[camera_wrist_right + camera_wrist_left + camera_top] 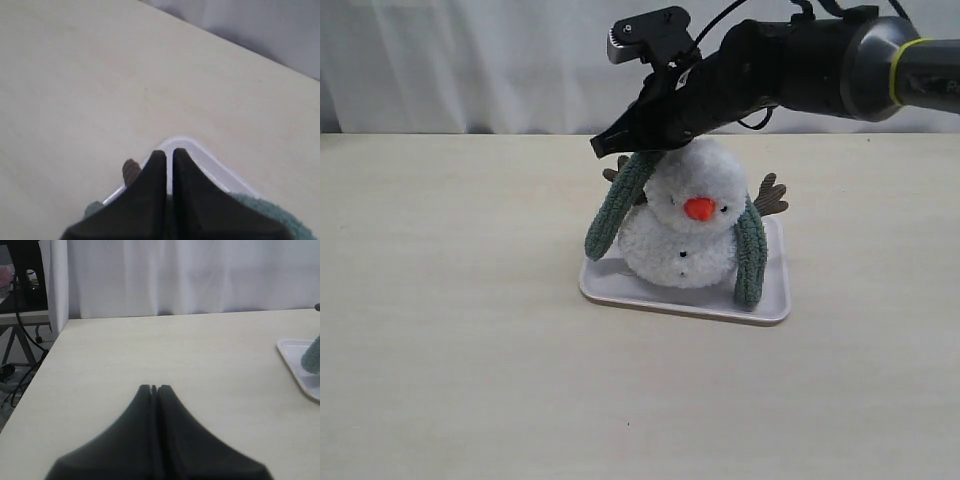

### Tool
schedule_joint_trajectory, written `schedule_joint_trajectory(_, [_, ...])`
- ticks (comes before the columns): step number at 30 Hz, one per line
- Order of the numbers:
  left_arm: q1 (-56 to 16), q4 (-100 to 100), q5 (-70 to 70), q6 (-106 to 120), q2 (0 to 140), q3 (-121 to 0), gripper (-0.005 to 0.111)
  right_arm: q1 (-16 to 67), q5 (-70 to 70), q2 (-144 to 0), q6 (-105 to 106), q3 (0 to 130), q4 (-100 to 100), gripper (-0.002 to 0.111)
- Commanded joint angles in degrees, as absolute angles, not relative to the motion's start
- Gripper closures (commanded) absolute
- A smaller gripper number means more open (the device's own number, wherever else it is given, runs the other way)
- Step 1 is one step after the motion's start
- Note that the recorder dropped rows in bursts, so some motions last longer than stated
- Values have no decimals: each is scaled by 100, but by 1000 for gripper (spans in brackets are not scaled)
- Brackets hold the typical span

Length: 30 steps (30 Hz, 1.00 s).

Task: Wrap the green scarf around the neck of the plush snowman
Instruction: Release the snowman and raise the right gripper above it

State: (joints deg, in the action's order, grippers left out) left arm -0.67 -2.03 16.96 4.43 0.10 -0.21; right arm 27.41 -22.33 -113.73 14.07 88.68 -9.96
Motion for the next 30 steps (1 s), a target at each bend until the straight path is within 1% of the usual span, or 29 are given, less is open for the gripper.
schedule_joint_trajectory(1, [-36, -212, 1634, 433, 0, 0, 107, 2744, -2715, -11379, 1384, 8899, -720, 104])
schedule_joint_trajectory(8, [-36, -212, 1634, 433, 0, 0, 107, 2744, -3329, -11367, 1384, 8899, -667, 104])
schedule_joint_trajectory(18, [-36, -223, 1634, 433, 0, 0, 107, 2744, -3306, -11657, 1362, 8899, -871, 104])
schedule_joint_trajectory(22, [-36, -223, 1634, 433, 0, 0, 107, 2744, -3288, -11361, 1362, 8936, -881, 104])
schedule_joint_trajectory(25, [-36, -223, 1634, 433, 0, 0, 107, 2744, -3355, -10982, 1831, 8936, -1499, 104])
schedule_joint_trajectory(26, [-36, -223, 1634, 433, 0, 0, 107, 2754, -3398, -10897, 2041, 8936, -1718, 103])
schedule_joint_trajectory(28, [-36, -223, 1634, 433, 0, 0, 107, 2858, -3610, -10691, 2555, 8936, -2076, 93])
schedule_joint_trajectory(29, [-36, -223, 1634, 433, 0, 0, 107, 2990, -3799, -10625, 2657, 8936, -2087, 84])
schedule_joint_trajectory(30, [-36, -212, 1634, 433, 0, 0, 107, 3094, -3926, -10603, 2734, 8936, -2027, 78])
